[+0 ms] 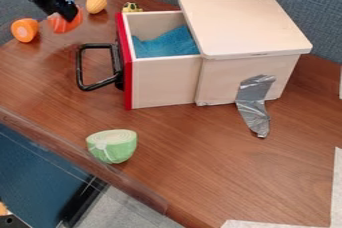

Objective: Take out the thing in the drawer and place it on the table

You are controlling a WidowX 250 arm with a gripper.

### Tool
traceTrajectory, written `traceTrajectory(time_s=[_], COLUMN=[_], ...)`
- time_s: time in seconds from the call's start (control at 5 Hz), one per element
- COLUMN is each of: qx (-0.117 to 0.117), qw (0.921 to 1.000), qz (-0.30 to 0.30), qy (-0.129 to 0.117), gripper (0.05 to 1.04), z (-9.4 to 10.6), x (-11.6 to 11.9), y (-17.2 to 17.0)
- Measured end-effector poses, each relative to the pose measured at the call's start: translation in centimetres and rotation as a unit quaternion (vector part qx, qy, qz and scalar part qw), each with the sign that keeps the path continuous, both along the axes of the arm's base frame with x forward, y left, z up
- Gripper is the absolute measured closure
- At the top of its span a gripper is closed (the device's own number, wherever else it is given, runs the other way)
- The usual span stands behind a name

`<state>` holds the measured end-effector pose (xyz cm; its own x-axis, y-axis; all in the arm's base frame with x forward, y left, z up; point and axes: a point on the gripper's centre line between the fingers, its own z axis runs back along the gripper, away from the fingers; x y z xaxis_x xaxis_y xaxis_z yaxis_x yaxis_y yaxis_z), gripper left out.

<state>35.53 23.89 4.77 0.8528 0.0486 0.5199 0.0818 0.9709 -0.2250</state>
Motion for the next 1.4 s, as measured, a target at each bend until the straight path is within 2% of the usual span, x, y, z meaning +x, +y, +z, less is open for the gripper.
traceTrajectory(time_s=[0.2,0.4,0.6,0.8,1.0,1.2,1.4], qx=[0.011,0.018,0.021,0.009,0.017,0.046,0.083], qw=[0.9998,0.9996,0.9995,0.9997,0.9998,0.9966,0.991], qz=[0.01,0.005,0.007,0.007,0.002,0.006,0.006], qy=[0.008,0.019,0.023,0.02,0.007,0.068,0.105], gripper=[0.441,0.171,0.073,0.079,0.083,0.083,0.083], z=[-0.7,-1.7,-1.8,-1.3,2.2,4.0,5.5], x=[0.1,0.2,0.2,0.2,0.1,-0.4,-1.0], y=[-0.1,-0.5,-0.5,-0.8,-1.1,-1.1,-1.2])
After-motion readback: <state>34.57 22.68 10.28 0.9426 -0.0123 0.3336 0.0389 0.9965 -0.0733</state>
